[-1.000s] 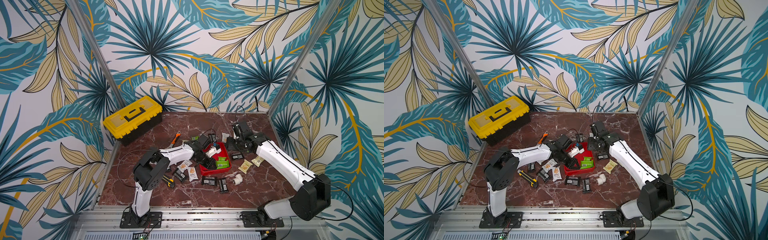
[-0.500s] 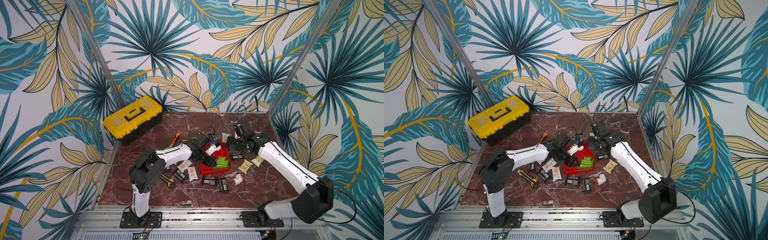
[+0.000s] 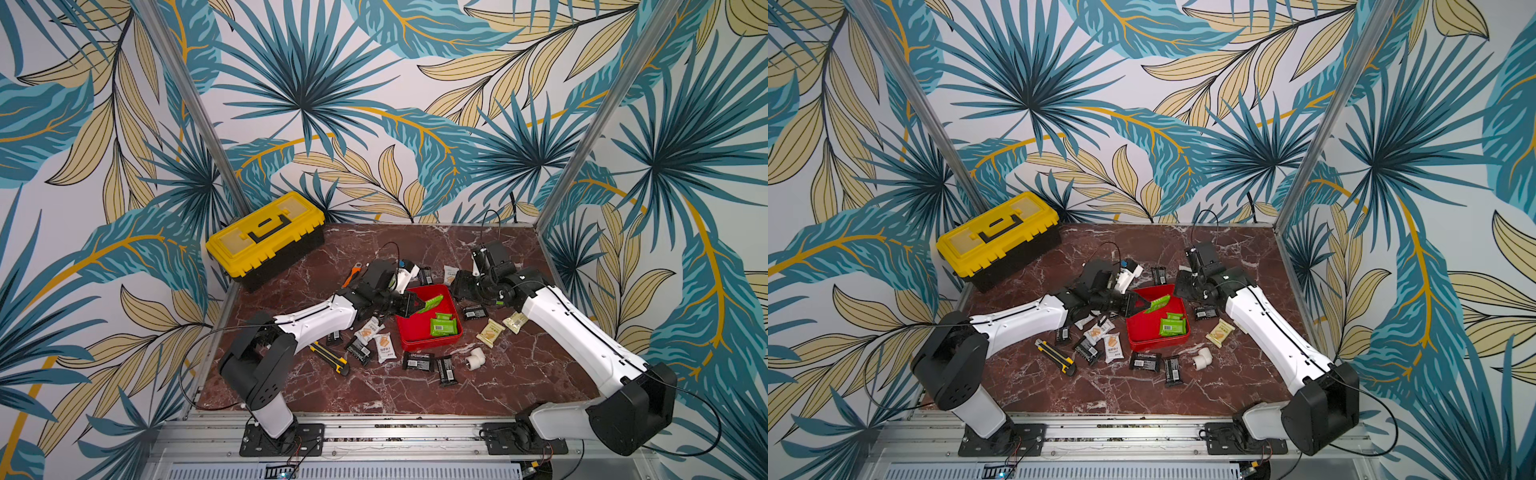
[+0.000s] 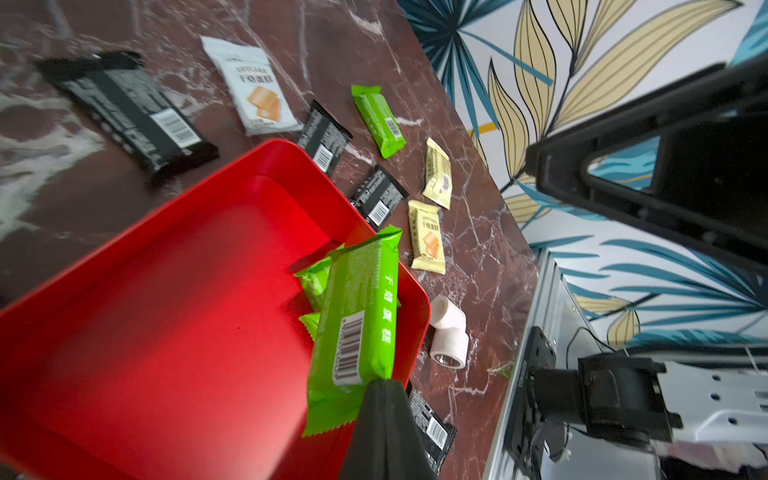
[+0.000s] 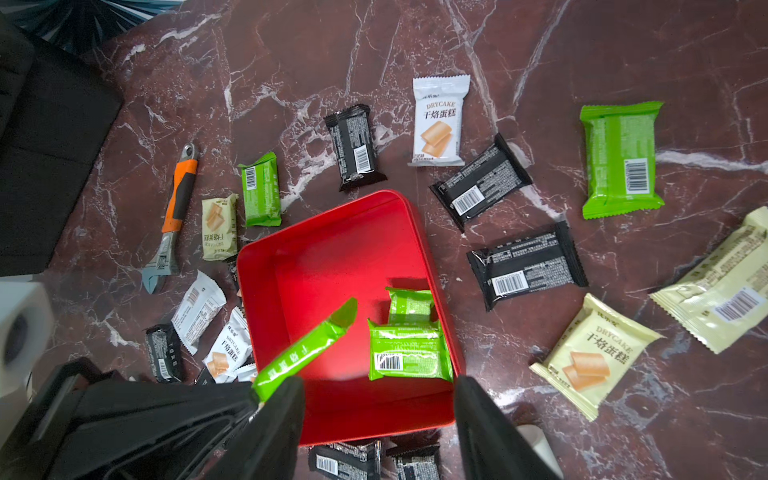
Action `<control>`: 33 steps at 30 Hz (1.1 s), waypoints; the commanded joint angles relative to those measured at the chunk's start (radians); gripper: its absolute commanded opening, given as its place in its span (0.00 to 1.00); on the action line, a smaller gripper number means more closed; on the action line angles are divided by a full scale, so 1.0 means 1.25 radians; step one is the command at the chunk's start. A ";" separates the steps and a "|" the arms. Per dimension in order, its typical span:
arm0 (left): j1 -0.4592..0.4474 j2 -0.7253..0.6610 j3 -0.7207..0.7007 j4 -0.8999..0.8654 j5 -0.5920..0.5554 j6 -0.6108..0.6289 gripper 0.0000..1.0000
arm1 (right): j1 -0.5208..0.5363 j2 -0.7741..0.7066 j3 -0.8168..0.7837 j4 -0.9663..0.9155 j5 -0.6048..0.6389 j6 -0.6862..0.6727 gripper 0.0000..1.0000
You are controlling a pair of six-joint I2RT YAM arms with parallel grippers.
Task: Take the cookies out of the storage box
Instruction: Pick up the cookie from the storage box, then place the cookie at the center of the board.
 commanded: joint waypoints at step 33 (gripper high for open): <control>0.269 -0.143 -0.108 -0.510 -0.686 -0.130 0.00 | -0.003 0.065 0.053 -0.006 -0.026 -0.016 0.62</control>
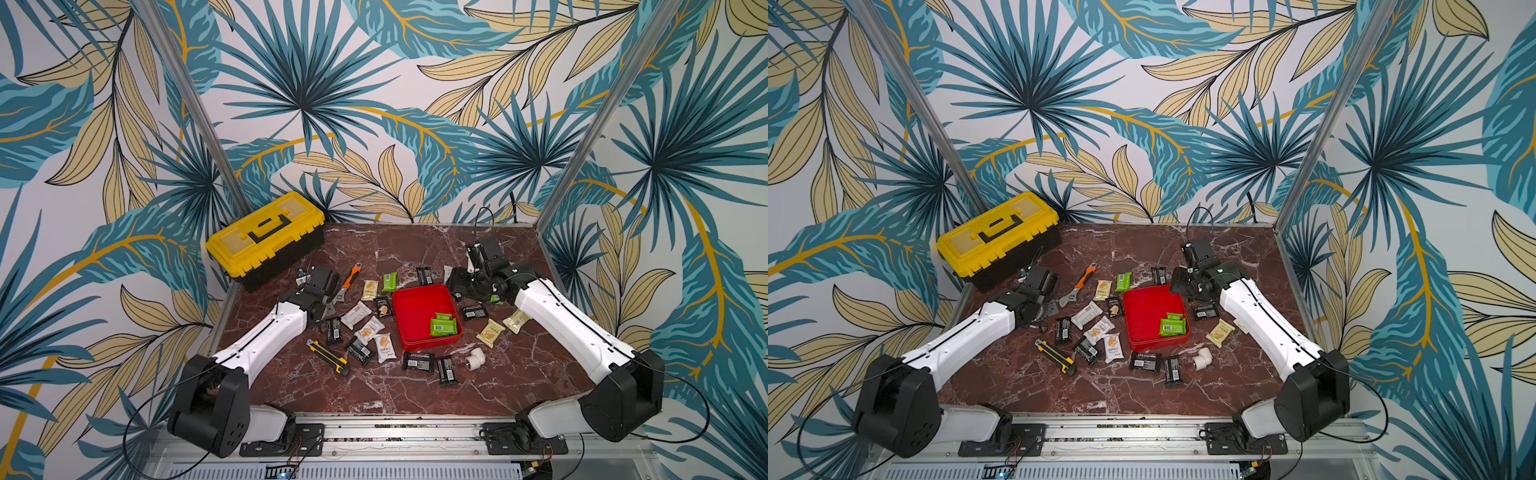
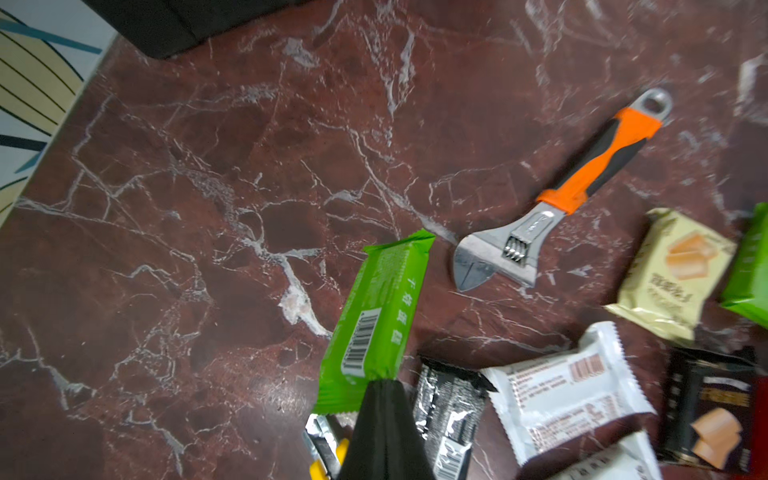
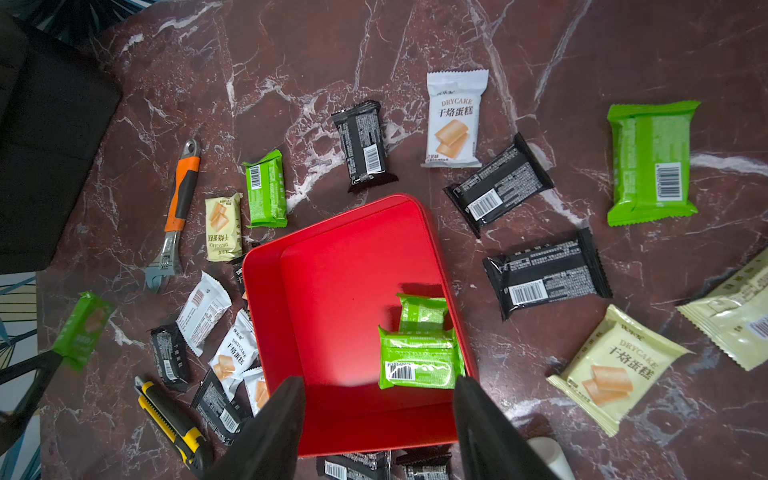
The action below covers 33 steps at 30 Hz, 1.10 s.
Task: Take the cookies out of the storage box
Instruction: Place the cookie at the center of the board.
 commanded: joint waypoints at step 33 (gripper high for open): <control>0.005 -0.137 -0.152 0.490 0.378 -0.219 0.49 | 0.131 0.211 0.128 -0.259 0.066 -0.134 0.62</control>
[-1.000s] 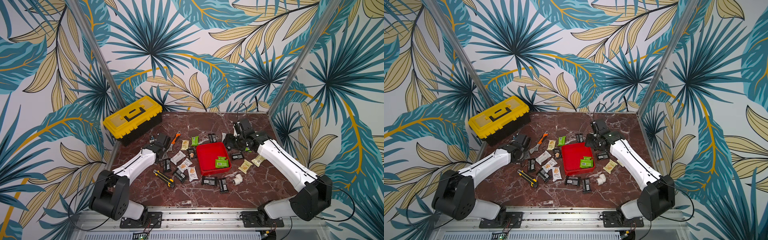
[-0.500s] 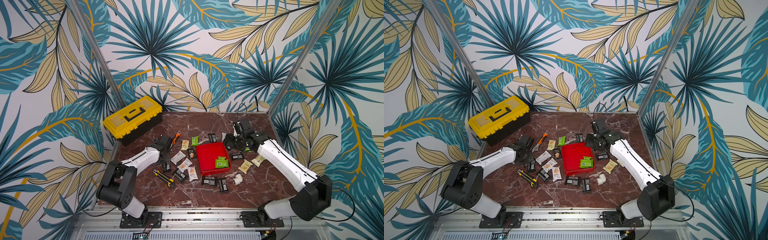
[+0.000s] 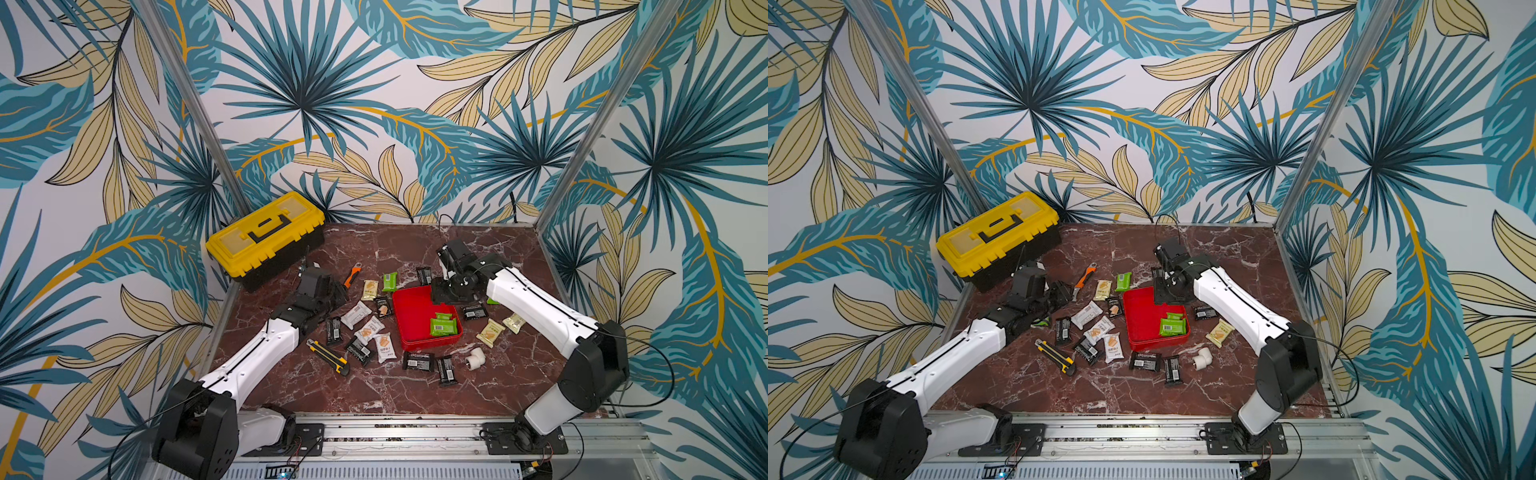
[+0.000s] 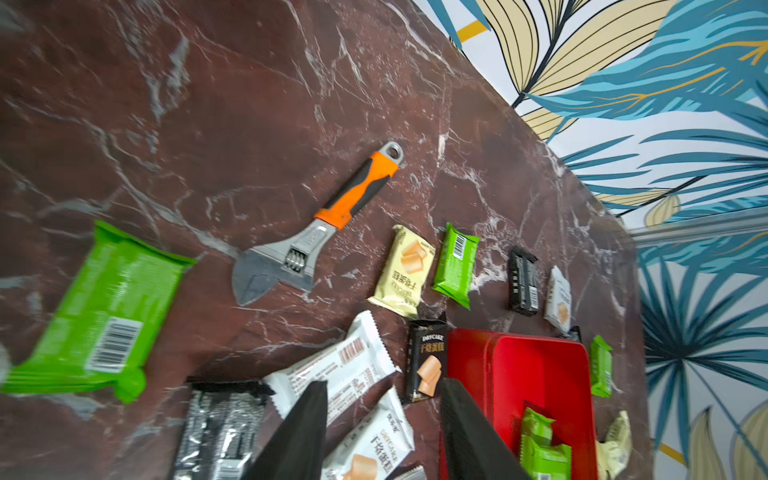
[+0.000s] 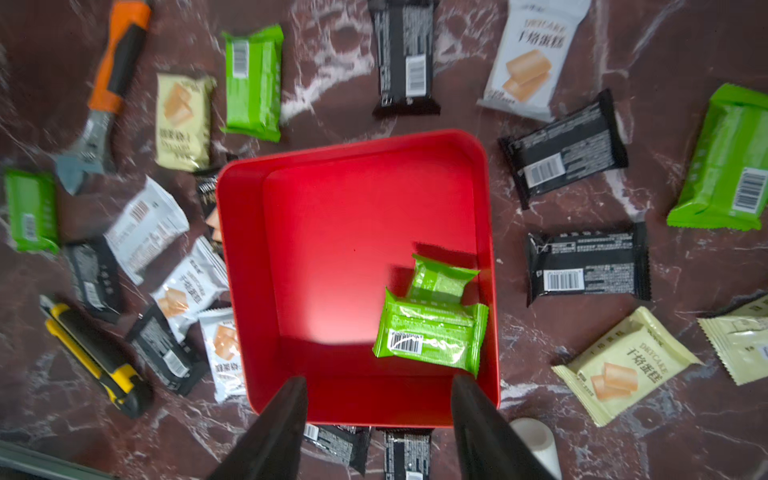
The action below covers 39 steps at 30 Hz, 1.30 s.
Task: Take the cookies out of the storage box
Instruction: Place the cookie at the center of the board, then pick up the cookie from the storage box.
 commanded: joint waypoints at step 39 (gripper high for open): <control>0.004 -0.013 -0.004 0.075 0.009 -0.095 0.49 | 0.051 0.163 -0.103 0.175 -0.028 0.116 0.77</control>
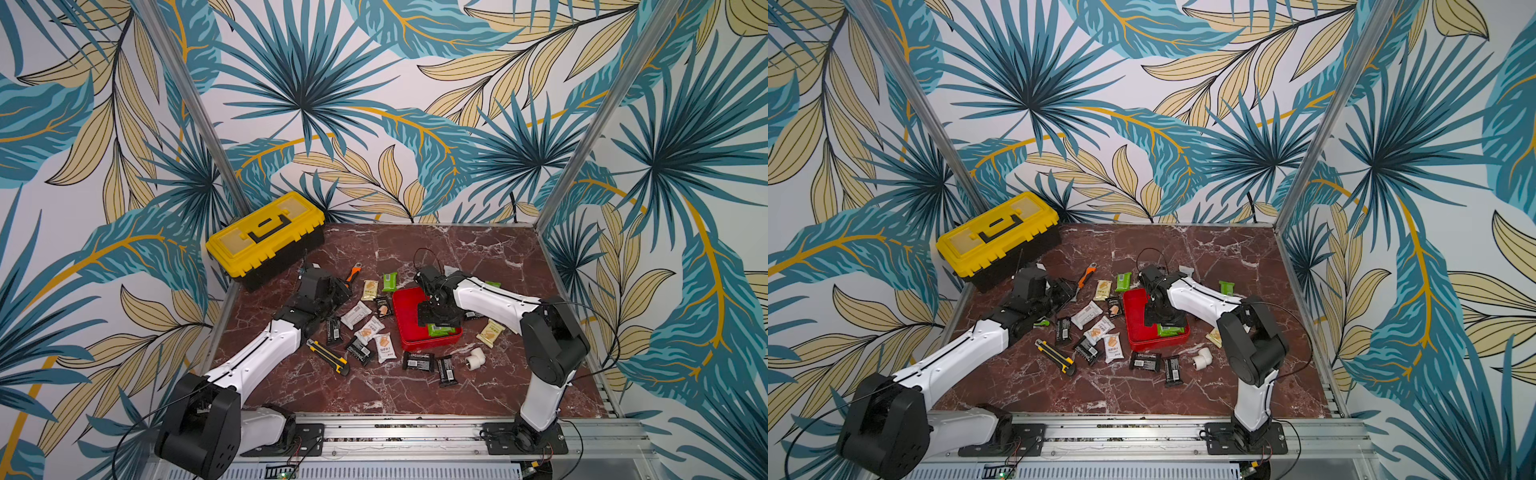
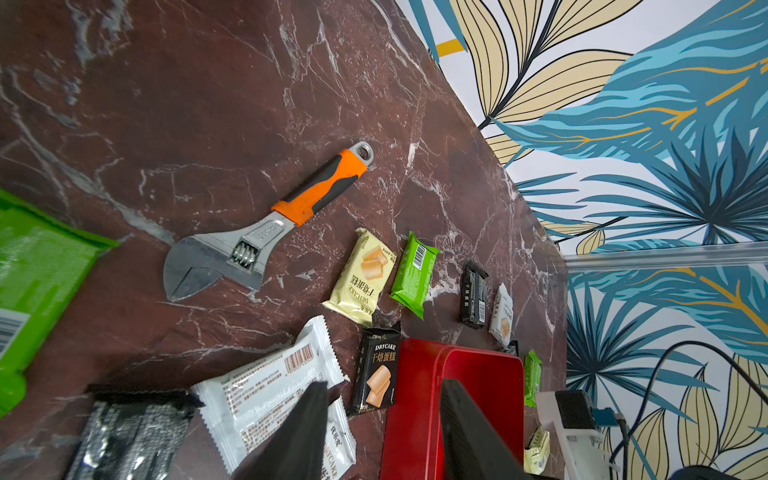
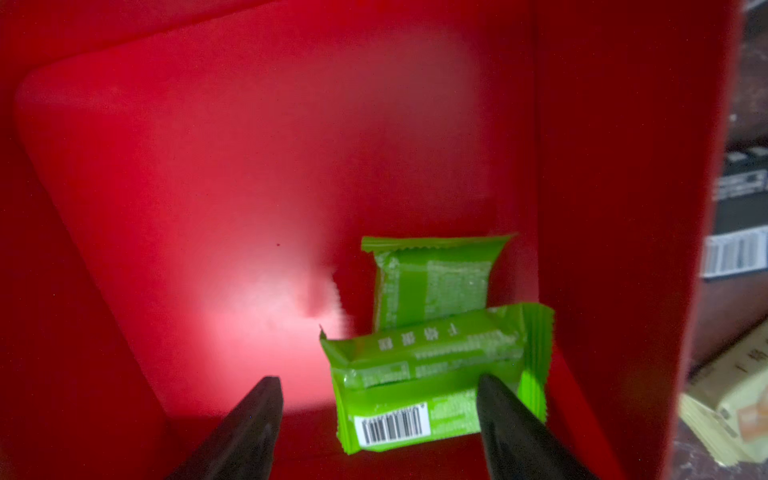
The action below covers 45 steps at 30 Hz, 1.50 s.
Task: Take the cookies out of the storage box
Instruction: Pick up the cookie from the storage box.
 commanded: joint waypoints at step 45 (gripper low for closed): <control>0.004 -0.092 -0.039 -0.009 -0.049 0.006 0.49 | 0.026 0.013 0.035 0.012 -0.043 0.784 0.74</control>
